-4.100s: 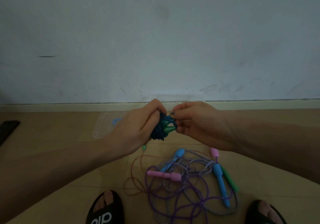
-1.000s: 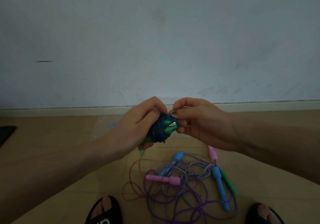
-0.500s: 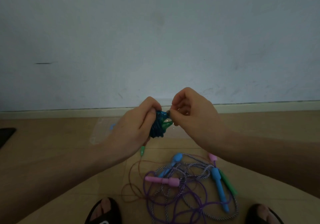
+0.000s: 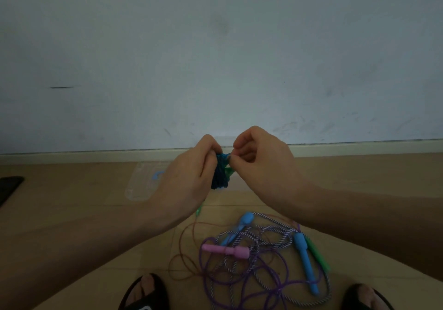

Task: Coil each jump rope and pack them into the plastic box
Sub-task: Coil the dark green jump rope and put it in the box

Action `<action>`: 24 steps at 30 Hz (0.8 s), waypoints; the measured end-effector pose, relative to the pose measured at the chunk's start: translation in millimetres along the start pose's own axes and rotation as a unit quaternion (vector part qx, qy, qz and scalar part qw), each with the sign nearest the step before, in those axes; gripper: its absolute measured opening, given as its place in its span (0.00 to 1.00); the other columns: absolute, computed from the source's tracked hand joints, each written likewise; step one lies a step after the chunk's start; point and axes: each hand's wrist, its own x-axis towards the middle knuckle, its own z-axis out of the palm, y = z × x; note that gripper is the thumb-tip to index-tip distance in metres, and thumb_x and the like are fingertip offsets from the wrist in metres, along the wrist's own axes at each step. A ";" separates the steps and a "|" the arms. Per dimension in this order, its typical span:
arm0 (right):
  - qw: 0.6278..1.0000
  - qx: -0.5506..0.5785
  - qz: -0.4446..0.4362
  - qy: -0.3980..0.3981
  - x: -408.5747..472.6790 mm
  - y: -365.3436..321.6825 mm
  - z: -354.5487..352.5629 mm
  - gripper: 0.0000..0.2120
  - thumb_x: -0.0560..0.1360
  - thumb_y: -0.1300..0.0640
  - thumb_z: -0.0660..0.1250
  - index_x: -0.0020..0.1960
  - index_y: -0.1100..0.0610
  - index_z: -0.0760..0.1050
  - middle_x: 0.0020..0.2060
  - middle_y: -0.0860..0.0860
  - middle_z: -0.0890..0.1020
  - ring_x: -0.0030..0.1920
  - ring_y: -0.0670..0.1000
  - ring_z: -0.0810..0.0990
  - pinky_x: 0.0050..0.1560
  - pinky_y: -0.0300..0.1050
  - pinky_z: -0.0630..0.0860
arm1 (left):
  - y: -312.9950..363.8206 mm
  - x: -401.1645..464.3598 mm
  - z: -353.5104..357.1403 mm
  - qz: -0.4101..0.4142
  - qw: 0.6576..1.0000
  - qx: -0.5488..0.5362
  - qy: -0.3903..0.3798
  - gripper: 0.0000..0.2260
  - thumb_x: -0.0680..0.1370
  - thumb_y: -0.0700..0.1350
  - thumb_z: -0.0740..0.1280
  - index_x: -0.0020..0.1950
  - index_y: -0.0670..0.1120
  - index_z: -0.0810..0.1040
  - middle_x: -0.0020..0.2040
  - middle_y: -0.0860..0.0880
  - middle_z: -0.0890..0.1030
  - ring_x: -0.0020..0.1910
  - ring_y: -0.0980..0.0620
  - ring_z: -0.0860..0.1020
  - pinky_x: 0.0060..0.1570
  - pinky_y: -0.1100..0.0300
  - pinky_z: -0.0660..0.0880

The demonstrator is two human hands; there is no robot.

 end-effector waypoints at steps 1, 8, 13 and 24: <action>1.000 0.003 -0.001 -0.007 0.5 0.3 -0.2 0.07 0.74 0.60 0.70 0.49 0.52 0.73 0.41 0.46 0.81 0.41 0.42 0.80 0.41 0.30 0.76 | -0.8 0.9 0.3 -0.003 1.000 -0.011 0.002 0.08 0.84 0.46 0.52 0.50 0.52 0.70 0.32 0.50 0.75 0.28 0.54 0.74 0.26 0.56 0.70; 0.999 0.034 -0.024 -0.017 2.6 -3.4 -4.1 0.12 0.73 0.65 0.69 0.51 0.53 0.71 0.42 0.45 0.82 0.40 0.41 0.80 0.38 0.30 0.76 | 0.3 5.9 -2.4 -0.012 0.998 -0.060 0.019 0.08 0.84 0.47 0.53 0.50 0.52 0.70 0.34 0.47 0.76 0.26 0.48 0.75 0.24 0.49 0.73; 0.998 -0.002 -0.060 -0.022 4.2 0.7 -6.6 0.11 0.73 0.64 0.70 0.50 0.53 0.72 0.41 0.45 0.82 0.38 0.43 0.80 0.38 0.31 0.75 | 2.9 3.2 -1.9 -0.013 0.999 -0.040 0.013 0.08 0.85 0.47 0.53 0.49 0.52 0.70 0.33 0.48 0.76 0.27 0.50 0.75 0.25 0.52 0.72; 0.996 0.052 -0.017 -0.076 8.4 11.1 -11.8 0.09 0.72 0.63 0.72 0.48 0.54 0.74 0.39 0.48 0.83 0.38 0.44 0.81 0.39 0.34 0.77 | 6.1 -2.2 -2.7 -0.033 0.994 -0.099 -0.018 0.09 0.85 0.45 0.53 0.51 0.48 0.71 0.33 0.42 0.76 0.23 0.45 0.75 0.20 0.61 0.70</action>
